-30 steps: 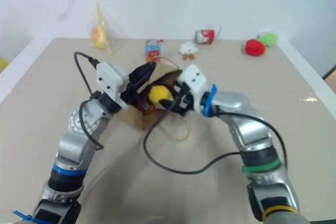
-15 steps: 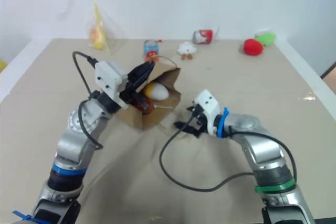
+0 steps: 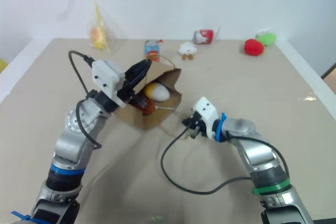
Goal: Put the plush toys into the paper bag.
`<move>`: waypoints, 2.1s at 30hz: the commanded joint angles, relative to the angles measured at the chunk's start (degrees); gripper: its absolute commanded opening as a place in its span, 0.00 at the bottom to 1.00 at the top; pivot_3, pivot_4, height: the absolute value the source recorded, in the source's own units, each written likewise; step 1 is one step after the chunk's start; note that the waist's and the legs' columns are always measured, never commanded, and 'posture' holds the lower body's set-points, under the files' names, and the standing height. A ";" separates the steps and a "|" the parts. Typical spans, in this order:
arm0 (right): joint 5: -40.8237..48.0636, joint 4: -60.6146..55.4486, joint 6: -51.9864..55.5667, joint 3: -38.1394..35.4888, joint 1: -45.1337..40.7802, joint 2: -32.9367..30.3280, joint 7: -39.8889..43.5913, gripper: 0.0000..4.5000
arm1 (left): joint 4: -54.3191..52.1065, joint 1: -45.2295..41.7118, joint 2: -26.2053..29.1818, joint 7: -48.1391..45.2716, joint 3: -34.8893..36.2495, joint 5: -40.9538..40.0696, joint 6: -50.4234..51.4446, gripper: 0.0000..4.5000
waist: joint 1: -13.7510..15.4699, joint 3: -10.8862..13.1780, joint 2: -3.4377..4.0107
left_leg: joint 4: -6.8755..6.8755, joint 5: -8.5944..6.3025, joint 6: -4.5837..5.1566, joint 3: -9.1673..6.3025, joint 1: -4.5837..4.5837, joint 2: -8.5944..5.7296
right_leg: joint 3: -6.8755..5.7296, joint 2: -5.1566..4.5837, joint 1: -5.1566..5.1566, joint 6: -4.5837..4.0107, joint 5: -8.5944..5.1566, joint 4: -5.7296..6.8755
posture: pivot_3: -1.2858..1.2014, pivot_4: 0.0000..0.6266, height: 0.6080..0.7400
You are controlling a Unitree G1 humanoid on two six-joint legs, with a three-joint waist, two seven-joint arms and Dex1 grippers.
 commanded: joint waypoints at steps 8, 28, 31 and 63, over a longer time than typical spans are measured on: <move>11.93 -6.76 5.16 -12.81 -6.39 -1.18 1.33 0.02 | -1.26 -1.51 0.86 -0.39 1.07 -0.28 -0.63 0.00 | -0.03 0.00 0.00 | 0.00 0.00 0.00 0.02 0.00 0.00 | 0.01 -0.01 0.01 0.00 0.00 0.00 | 0.52 0.24 1.00; 22.78 -11.96 22.19 -15.15 -17.71 -10.89 -3.99 0.02 | 6.18 -5.39 6.78 -4.90 7.60 -4.39 -1.05 0.00 | -0.02 0.00 0.00 | -0.02 -0.01 0.00 0.05 -0.03 0.00 | 0.00 -0.05 -0.02 -0.01 -0.01 -0.02 | 0.52 0.24 1.00; 23.13 -12.35 23.22 -14.26 -18.27 -10.75 -4.57 0.02 | 6.44 -4.37 6.81 -5.55 7.51 -4.33 -1.48 0.00 | 0.00 0.00 0.00 | -0.03 -0.01 0.00 0.03 -0.06 0.01 | 0.00 -0.05 -0.04 -0.02 -0.01 -0.01 | 0.52 0.24 1.00; 26.96 -6.54 13.17 -21.91 -21.04 -15.85 4.99 0.88 | 2.33 -2.38 13.37 -14.40 13.47 -21.69 12.77 1.00 | -0.04 0.01 0.00 | -0.04 -0.01 0.01 0.00 -0.10 0.02 | -0.04 -0.03 -0.06 -0.04 -0.04 -0.04 | 0.52 0.24 1.00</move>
